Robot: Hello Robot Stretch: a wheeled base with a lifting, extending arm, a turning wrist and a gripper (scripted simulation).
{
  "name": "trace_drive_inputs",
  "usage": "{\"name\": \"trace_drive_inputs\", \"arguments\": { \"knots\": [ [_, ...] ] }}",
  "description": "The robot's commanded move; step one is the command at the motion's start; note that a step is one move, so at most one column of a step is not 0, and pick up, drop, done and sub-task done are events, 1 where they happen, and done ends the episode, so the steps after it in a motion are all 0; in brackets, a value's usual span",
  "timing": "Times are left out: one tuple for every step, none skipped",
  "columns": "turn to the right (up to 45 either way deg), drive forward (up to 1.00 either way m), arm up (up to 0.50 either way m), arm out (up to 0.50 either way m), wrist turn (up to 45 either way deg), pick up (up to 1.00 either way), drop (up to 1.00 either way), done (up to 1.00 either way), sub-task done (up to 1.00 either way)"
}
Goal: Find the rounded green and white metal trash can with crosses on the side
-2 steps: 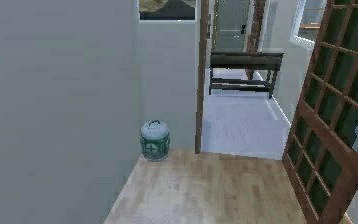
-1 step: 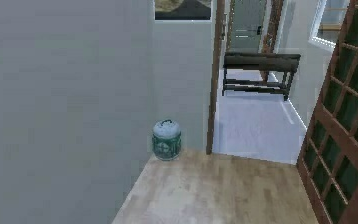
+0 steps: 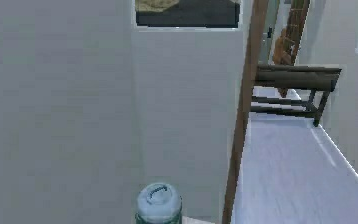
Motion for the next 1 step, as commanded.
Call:
{"name": "trace_drive_inputs", "arguments": {
  "knots": [
    [0.0, 0.0, 0.0, 0.0, 0.0, 0.0, 0.0, 1.0, 0.0]
  ]
}}
